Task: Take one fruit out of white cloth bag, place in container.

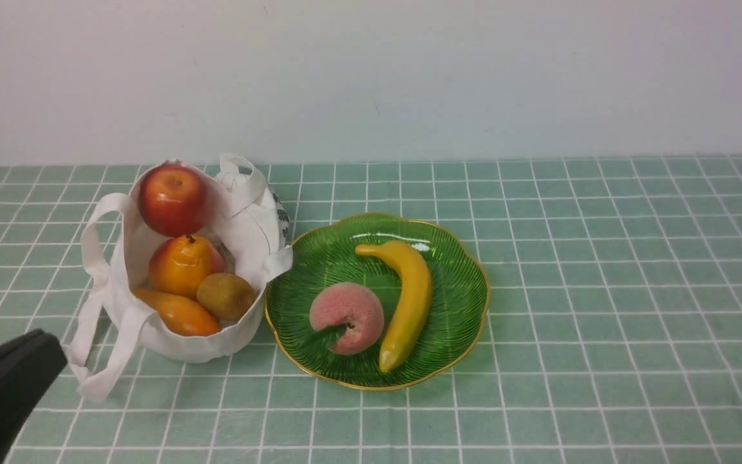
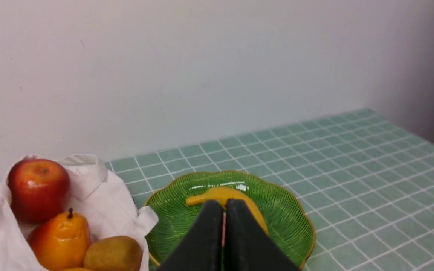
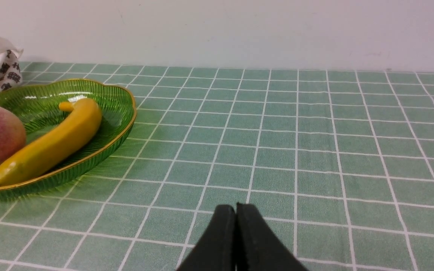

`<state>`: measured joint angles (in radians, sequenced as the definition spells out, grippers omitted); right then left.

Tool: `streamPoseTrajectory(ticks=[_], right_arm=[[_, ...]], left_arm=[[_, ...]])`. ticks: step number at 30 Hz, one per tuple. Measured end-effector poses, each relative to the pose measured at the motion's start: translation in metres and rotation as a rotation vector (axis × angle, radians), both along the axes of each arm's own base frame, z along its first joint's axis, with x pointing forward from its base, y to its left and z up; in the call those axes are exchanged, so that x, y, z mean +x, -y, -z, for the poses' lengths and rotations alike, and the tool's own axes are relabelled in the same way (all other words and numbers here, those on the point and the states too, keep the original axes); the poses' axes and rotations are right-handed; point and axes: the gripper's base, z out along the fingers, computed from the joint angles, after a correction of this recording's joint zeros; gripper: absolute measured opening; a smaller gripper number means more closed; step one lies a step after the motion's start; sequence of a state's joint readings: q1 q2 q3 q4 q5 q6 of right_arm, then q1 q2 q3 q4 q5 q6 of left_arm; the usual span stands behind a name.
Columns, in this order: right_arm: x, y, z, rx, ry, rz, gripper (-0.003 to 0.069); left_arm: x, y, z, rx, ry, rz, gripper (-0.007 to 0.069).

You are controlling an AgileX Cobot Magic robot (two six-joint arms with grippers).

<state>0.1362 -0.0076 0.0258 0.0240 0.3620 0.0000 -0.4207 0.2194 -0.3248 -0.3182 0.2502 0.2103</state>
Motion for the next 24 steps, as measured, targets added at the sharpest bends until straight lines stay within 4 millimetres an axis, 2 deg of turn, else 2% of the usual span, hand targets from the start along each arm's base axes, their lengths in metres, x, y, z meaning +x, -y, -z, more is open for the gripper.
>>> streamPoseTrajectory(ticks=[7,13,20,24], right_arm=[[0.0,0.0,0.0,0.0,0.0,0.0,-0.0015],[0.0,0.0,0.0,0.0,0.0,0.0,-0.0015],[0.0,0.0,0.0,0.0,0.0,0.0,-0.0015],[0.0,0.0,0.0,0.0,0.0,0.0,-0.0015]], left_arm=[[-0.004,-0.001,0.027,-0.051,-0.032,0.002,-0.0008],[-0.004,-0.001,0.032,-0.04,-0.057,0.007,-0.0008],[-0.003,-0.002,0.04,0.148,-0.006,0.003,-0.0008],[0.001,-0.005,0.06,0.231,-0.016,-0.045,-0.0008]])
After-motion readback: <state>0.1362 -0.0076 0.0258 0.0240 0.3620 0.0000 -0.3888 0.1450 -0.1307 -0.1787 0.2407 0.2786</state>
